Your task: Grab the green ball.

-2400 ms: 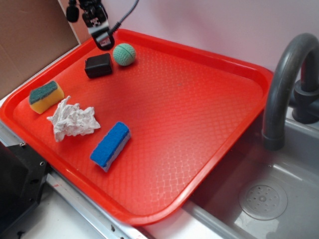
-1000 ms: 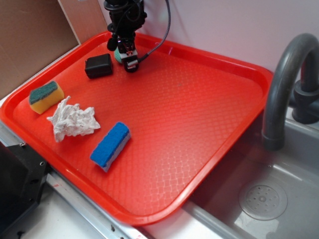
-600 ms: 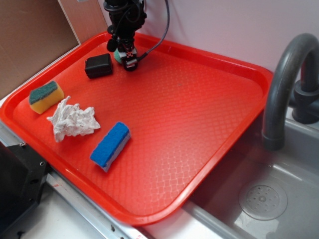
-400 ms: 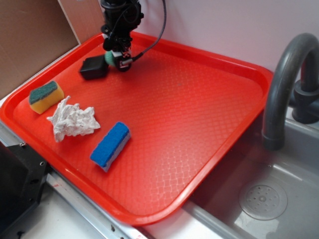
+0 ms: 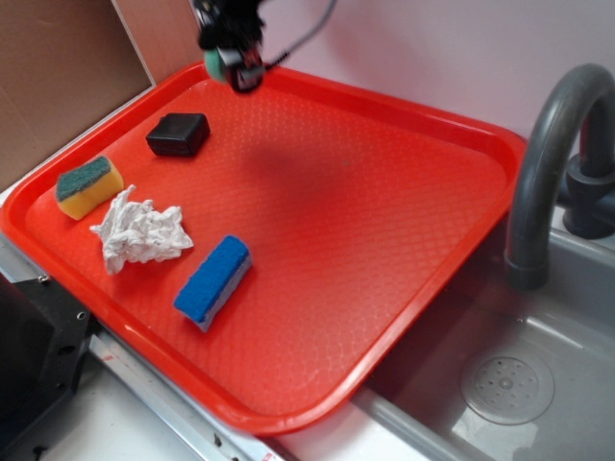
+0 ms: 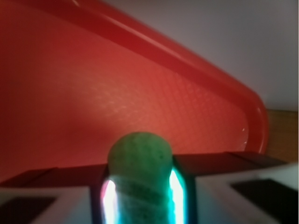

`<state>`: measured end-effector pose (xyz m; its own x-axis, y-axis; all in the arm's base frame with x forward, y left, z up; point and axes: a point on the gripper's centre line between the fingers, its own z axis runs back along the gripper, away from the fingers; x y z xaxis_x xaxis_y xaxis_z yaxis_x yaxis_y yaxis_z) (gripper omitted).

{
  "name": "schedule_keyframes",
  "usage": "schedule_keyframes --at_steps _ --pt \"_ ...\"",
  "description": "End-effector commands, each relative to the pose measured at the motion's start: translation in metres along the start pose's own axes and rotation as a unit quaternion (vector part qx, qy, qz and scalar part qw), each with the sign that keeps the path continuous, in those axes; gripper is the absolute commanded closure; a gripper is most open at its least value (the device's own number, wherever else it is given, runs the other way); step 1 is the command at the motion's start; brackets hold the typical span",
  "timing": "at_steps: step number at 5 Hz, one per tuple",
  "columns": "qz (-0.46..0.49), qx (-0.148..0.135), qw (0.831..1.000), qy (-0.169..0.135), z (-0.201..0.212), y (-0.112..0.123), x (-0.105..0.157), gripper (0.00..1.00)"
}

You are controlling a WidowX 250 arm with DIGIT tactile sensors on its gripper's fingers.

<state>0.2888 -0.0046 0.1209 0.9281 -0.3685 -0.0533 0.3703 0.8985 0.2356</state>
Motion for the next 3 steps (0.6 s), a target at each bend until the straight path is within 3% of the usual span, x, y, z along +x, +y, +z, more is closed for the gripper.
schedule_keyframes --at_steps 1,2,3 --pt "0.178 -0.103 0.975 -0.080 0.068 -0.035 -0.002 1.00" --pt "0.188 -0.082 0.976 -0.073 0.059 -0.052 0.002 1.00" --pt "0.178 -0.110 0.975 -0.075 0.047 -0.050 0.002 1.00"
